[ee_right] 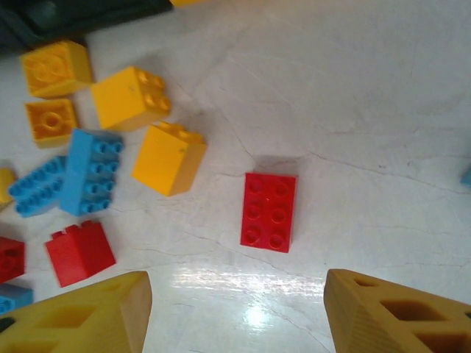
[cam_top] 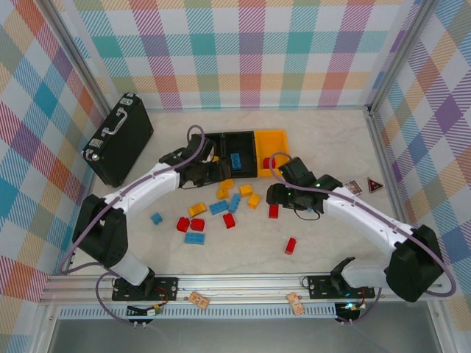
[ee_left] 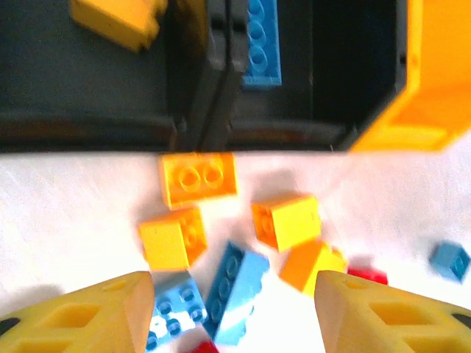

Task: Sort the legos into containers by color
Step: Pick up the lego from the center of the table.

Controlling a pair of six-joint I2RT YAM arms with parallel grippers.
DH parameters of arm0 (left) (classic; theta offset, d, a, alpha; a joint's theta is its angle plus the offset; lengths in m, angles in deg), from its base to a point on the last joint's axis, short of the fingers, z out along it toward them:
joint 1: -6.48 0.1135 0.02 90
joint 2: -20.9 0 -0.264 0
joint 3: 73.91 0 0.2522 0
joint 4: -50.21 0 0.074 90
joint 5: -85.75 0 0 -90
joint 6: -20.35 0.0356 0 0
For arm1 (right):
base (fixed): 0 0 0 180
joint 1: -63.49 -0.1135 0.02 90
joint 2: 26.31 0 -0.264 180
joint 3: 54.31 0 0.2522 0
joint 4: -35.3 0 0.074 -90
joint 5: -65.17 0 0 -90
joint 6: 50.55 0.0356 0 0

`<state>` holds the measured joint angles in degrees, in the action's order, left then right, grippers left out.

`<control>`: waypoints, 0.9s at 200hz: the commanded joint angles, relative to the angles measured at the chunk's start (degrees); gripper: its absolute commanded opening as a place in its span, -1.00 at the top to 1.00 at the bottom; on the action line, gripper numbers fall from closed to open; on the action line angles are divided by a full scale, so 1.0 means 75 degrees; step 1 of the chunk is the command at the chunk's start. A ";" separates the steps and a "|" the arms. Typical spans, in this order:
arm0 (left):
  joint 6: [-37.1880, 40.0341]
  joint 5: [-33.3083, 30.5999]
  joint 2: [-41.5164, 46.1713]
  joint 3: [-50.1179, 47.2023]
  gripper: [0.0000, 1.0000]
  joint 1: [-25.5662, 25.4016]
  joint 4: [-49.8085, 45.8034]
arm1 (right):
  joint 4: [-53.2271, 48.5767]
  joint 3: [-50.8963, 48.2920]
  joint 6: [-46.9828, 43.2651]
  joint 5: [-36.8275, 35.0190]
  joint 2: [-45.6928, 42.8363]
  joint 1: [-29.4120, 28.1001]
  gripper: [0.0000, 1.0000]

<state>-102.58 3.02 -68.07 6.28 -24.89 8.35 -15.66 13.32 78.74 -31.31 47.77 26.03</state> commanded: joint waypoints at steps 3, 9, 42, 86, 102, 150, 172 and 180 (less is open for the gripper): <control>0.0054 0.0747 0.0688 -0.0691 -0.21 -0.0156 0.0435 | -0.0070 -0.0063 0.0253 0.0023 0.0471 0.0019 -0.27; 0.0022 0.0776 0.0823 -0.0890 -0.22 -0.0175 0.0479 | 0.0013 -0.0048 0.0269 0.0054 0.0602 0.0025 -0.27; -0.0303 0.0673 0.1588 -0.1891 -0.26 -0.0348 0.0663 | 0.0256 0.0083 0.0282 0.0115 0.1439 0.0025 -0.25; -0.0654 0.0554 0.1878 -0.2549 -0.27 -0.0511 0.0875 | 0.0480 0.0305 0.0298 0.0322 0.2598 0.0025 -0.16; -0.0734 0.0547 0.1819 -0.2620 -0.27 -0.0564 0.0974 | 0.0569 0.0330 0.0321 0.0351 0.2790 0.0003 -0.11; -0.0821 0.0545 0.1458 -0.2574 -0.27 -0.0731 0.1153 | 0.0409 0.0474 0.0183 0.0114 0.3001 -0.0010 0.36; -0.0847 0.0540 0.1387 -0.2512 -0.27 -0.0807 0.1178 | 0.0201 0.0572 0.0025 -0.0022 0.2821 -0.0022 0.56; -0.0844 0.0543 0.1376 -0.2484 -0.27 -0.0841 0.1200 | 0.0124 0.0628 -0.0049 -0.0069 0.2709 -0.0023 0.57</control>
<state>-107.98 6.82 -57.23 -12.99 -30.16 16.07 -12.27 16.08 79.99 -30.39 69.54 26.03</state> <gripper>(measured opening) 0.635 0.273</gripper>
